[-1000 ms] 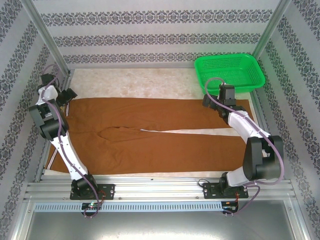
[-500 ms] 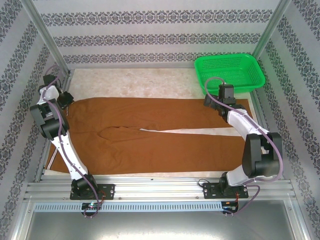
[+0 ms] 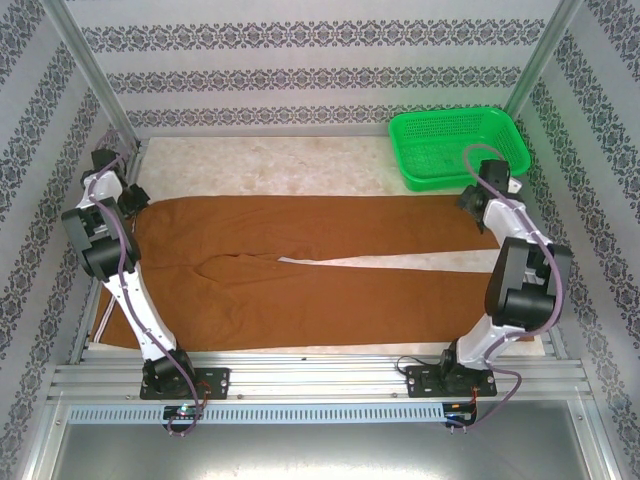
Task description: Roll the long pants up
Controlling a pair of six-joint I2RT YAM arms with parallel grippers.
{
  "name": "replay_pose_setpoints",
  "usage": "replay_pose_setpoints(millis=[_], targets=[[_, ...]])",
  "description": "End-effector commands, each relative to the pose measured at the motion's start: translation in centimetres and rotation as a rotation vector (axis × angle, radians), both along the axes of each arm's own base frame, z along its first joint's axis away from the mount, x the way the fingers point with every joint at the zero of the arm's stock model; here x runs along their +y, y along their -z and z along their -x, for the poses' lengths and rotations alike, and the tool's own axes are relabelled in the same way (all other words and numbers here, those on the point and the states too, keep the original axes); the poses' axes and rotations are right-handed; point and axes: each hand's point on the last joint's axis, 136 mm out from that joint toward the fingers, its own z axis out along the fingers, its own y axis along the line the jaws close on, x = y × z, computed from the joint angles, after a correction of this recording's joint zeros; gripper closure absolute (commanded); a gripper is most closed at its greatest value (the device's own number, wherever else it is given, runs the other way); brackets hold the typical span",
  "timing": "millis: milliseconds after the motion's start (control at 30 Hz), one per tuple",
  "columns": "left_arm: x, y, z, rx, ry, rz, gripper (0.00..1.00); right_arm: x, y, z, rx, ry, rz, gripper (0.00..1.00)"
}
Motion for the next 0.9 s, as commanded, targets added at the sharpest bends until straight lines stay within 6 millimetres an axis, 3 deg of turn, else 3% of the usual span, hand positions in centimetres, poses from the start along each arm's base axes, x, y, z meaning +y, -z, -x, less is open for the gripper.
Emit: replay_pose_setpoints(millis=[0,100,300,467,667,867], targets=[[-1.4,-2.4,0.1,0.021,0.065,-0.04,0.73,-0.3,2.3,1.7,0.137,0.062,-0.093,0.02],[-1.9,-2.6,-0.4,0.005,0.074,-0.03,0.73,0.5,4.6,1.8,0.182,0.069,-0.23,0.05],[-2.4,-1.7,-0.3,0.004,0.08,-0.005,0.73,2.4,7.8,0.9,0.181,0.05,-0.404,0.29],[-2.4,-2.1,-0.5,-0.003,0.08,-0.004,0.74,3.7,8.7,1.4,0.219,0.039,-0.479,1.0],[-2.3,-2.9,-0.5,0.004,0.086,-0.013,0.72,5.2,8.3,6.1,0.347,0.039,-0.466,1.0],[-1.9,-2.5,-0.1,0.027,0.079,-0.03,0.72,4.4,6.8,11.8,0.442,0.065,-0.355,1.0]])
